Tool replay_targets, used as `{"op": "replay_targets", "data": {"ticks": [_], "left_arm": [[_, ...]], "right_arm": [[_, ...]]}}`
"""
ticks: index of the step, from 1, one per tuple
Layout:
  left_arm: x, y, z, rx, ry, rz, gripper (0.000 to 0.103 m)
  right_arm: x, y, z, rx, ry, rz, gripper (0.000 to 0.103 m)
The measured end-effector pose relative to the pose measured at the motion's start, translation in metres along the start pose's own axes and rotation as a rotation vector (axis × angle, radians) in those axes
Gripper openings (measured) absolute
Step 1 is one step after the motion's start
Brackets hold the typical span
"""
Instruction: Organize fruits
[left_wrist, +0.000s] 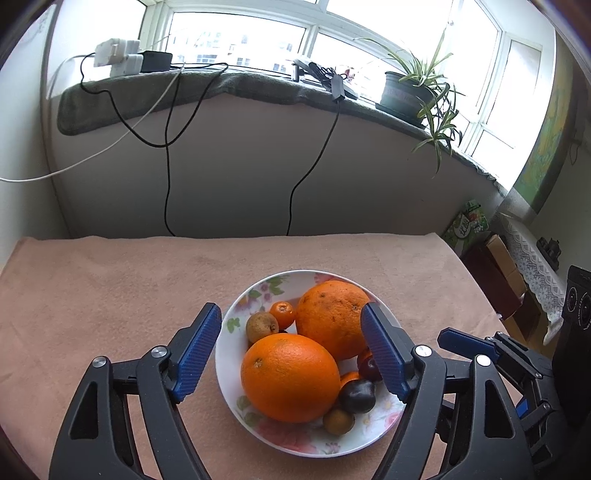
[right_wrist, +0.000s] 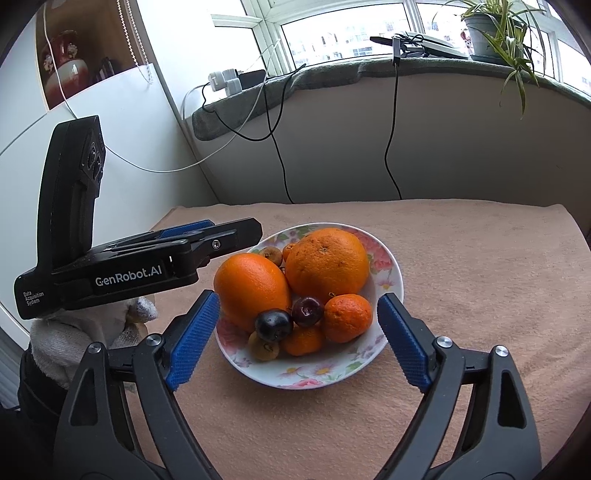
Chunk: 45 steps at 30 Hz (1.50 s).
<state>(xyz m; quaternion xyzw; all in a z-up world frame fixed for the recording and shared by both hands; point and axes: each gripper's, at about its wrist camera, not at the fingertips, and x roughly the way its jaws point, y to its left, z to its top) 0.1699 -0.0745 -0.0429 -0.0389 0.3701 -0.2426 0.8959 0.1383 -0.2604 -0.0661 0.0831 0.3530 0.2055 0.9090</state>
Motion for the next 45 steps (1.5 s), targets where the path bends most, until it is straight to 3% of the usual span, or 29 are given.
{"op": "replay_targets", "data": {"ticks": [8,13,17,41,45], "left_arm": [[-0.007,0.001,-0.003,0.001,-0.012,0.021,0.078],[-0.01,0.001,-0.004,-0.001,-0.02,0.031,0.078],[-0.014,0.0,-0.004,0.001,-0.028,0.04,0.078],[-0.045,0.003,-0.027,-0.032,-0.071,0.111,0.078],[-0.057,0.004,-0.035,-0.044,-0.086,0.123,0.083]], "right_arm": [[-0.003,0.007,0.0,-0.037,-0.01,-0.091,0.091],[-0.011,0.012,-0.001,-0.062,-0.047,-0.177,0.1],[-0.017,0.016,-0.001,-0.091,-0.074,-0.229,0.1],[-0.031,0.023,-0.009,-0.088,-0.091,-0.266,0.1],[-0.035,0.023,-0.01,-0.076,-0.098,-0.265,0.1]]}}
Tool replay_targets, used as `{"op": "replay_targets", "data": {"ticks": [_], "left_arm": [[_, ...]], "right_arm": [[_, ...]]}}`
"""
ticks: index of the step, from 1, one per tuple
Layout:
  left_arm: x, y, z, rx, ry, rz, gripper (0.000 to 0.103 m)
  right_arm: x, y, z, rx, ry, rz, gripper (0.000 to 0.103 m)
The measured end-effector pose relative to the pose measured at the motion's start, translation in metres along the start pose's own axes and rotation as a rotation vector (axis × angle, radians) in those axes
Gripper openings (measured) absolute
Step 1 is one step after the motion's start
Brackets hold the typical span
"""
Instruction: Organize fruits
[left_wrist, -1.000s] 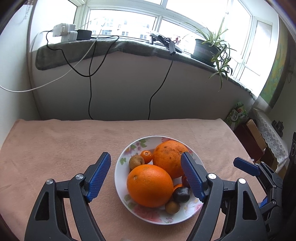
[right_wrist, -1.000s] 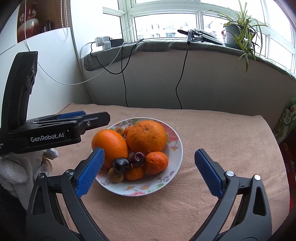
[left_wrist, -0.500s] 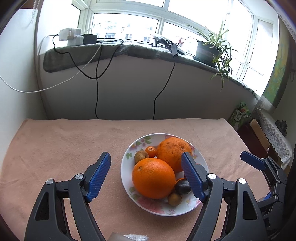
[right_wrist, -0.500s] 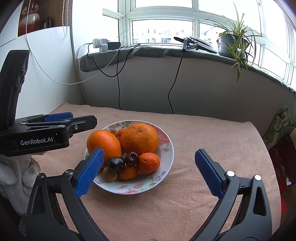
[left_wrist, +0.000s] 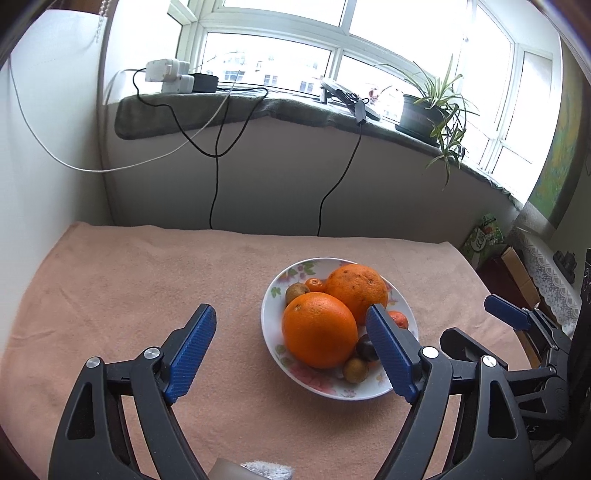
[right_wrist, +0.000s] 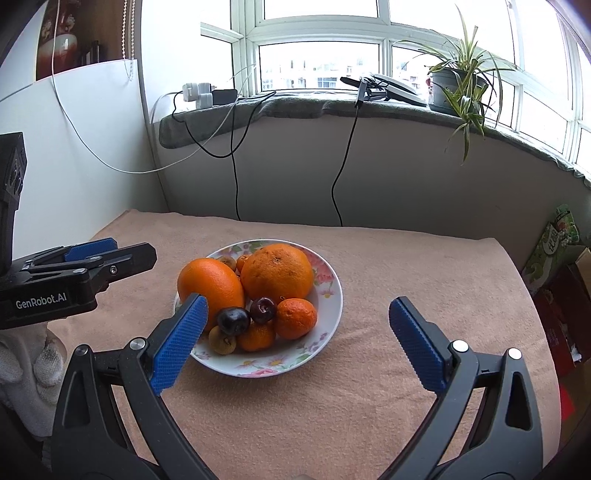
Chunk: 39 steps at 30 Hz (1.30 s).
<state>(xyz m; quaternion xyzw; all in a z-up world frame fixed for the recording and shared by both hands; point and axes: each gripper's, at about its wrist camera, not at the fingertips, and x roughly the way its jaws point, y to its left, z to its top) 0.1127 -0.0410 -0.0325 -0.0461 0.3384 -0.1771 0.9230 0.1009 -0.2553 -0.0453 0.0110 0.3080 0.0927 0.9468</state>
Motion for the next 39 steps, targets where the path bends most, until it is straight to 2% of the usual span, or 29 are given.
{"op": "replay_targets", "data": {"ticks": [10,18,39], "left_arm": [[-0.027,-0.001,-0.015,0.011,-0.017,0.023,0.084],[-0.042,0.001,-0.028,0.003,-0.02,0.036,0.084],[-0.046,0.001,-0.035,-0.003,-0.013,0.025,0.084]], "right_arm": [[-0.011,-0.002,-0.002,0.04,-0.002,0.012,0.1],[-0.024,0.003,-0.011,0.03,-0.019,-0.024,0.1],[-0.028,0.004,-0.015,0.038,-0.016,-0.02,0.1]]}}
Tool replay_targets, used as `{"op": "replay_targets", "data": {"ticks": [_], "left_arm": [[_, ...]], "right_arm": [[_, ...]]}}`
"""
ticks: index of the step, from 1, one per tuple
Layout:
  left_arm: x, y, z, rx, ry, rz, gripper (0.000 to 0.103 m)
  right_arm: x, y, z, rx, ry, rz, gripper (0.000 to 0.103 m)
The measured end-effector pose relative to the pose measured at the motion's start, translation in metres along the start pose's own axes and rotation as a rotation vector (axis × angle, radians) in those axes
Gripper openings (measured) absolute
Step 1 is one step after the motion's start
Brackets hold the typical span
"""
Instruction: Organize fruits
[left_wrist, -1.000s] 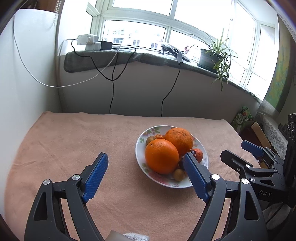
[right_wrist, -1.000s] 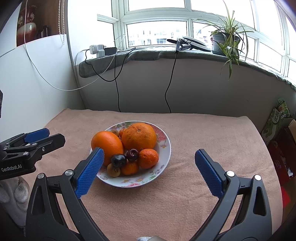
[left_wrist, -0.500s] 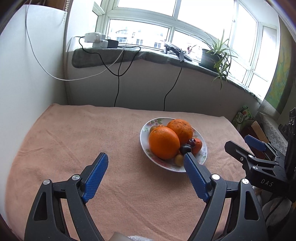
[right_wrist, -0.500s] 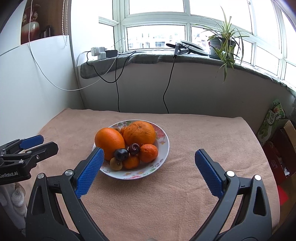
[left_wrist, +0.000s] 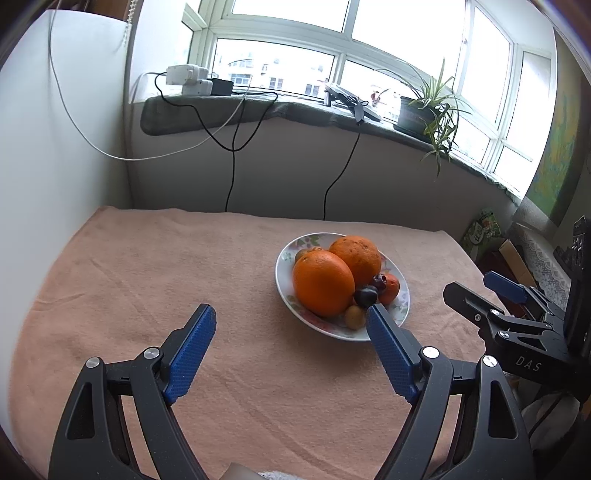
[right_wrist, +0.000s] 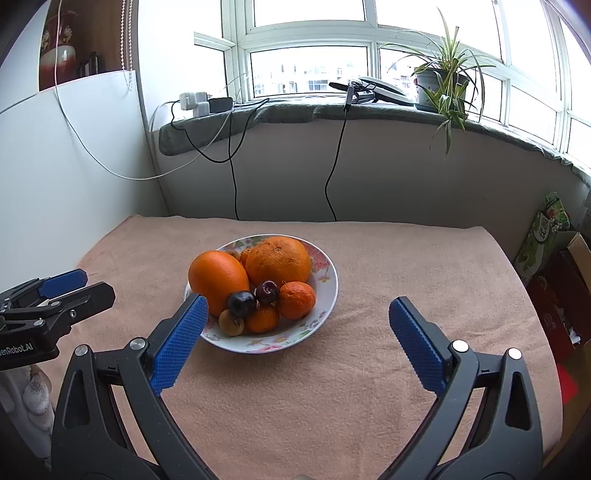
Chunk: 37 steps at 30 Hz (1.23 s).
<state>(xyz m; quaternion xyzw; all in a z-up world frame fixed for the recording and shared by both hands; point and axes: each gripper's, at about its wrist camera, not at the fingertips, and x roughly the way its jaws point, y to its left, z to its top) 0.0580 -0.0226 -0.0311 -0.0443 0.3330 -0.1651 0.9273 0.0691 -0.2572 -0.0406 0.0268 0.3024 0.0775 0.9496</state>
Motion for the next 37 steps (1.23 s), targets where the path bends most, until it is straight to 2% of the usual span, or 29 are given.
{"op": "replay_targets", "data": {"ticks": [9,37], "left_arm": [[-0.001,0.001,0.0004,-0.008,-0.002,0.022,0.084],[-0.0033,-0.0003,-0.0011,0.006,-0.024,0.026,0.084]], "right_arm": [[0.0036,-0.0027,-0.0016,0.009,0.008,-0.001,0.1],[0.0055,-0.0045,-0.0047,0.016,0.013,-0.006,0.1]]}}
